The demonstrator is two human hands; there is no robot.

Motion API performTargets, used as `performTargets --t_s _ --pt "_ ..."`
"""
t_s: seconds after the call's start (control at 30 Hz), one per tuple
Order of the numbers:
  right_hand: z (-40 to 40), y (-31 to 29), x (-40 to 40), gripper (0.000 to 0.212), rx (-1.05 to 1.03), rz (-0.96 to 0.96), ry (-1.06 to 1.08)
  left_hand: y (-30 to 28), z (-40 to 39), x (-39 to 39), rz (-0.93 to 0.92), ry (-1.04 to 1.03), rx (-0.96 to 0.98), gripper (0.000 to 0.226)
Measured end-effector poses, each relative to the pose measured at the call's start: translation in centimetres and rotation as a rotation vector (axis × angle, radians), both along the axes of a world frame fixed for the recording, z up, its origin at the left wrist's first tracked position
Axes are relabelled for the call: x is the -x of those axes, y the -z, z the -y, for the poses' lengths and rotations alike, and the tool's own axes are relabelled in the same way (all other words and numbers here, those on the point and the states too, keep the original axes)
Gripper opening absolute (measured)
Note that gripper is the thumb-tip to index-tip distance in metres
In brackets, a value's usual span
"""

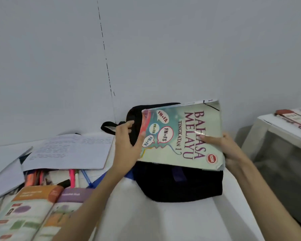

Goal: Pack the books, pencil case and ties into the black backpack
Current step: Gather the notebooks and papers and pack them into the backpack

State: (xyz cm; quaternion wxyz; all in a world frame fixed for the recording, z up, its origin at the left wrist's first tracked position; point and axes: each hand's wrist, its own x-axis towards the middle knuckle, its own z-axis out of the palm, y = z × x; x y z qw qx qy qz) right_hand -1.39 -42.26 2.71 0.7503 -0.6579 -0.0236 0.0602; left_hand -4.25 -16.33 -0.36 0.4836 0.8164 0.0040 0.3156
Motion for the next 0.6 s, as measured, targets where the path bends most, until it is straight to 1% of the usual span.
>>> performTargets --t_s 0.07,0.1,0.17,0.2,0.27,0.3,0.33,0.4,0.43,0.47,0.53,0.57,0.6 --pt "1.3 0.8 -0.4 0.038 -0.089 -0.042 0.046 2.9 0.2 -0.1 -0.265 0.049 0.086 0.057" --pt "1.7 0.9 -0.6 0.044 -0.125 -0.058 0.054 3.8 0.3 0.0 -0.358 0.087 0.105 0.063" --pt "2.7 1.3 -1.2 0.051 -0.159 -0.079 0.059 5.0 0.6 0.1 -0.42 0.092 0.078 0.081" --pt "3.1 1.4 -1.5 0.051 -0.164 -0.084 0.059 5.0 0.9 0.1 -0.436 0.065 0.059 0.084" --pt "3.6 1.7 -1.9 0.048 -0.177 -0.102 0.045 4.9 1.1 0.1 -0.458 -0.006 0.017 0.078" --pt "3.8 1.9 -2.1 0.051 -0.185 -0.11 0.037 5.0 1.2 0.0 -0.48 -0.007 0.015 0.08" --pt "4.0 2.0 -2.3 0.06 -0.191 -0.116 0.023 4.9 1.1 -0.1 -0.52 0.014 0.053 0.082" --pt "4.2 2.4 -2.9 0.09 -0.172 -0.141 -0.008 4.9 0.1 -0.4 -0.593 0.074 0.174 0.082" --pt "4.2 2.5 -3.1 0.093 -0.166 -0.151 -0.023 4.7 -0.6 -0.4 -0.609 0.114 0.236 0.076" --pt "4.2 2.6 -3.2 0.085 -0.17 -0.164 -0.029 4.5 -1.3 -0.5 -0.615 0.16 0.293 0.065" --pt "4.2 2.7 -3.3 0.064 -0.176 -0.205 -0.038 3.7 -2.3 -0.4 -0.607 0.283 0.404 0.037" --pt "4.2 2.8 -3.4 0.06 -0.185 -0.228 -0.052 3.1 -2.6 -0.5 -0.607 0.329 0.471 0.025" --pt "4.1 2.9 -3.4 0.059 -0.203 -0.241 -0.071 2.5 -3.0 -0.8 -0.613 0.352 0.551 0.018"
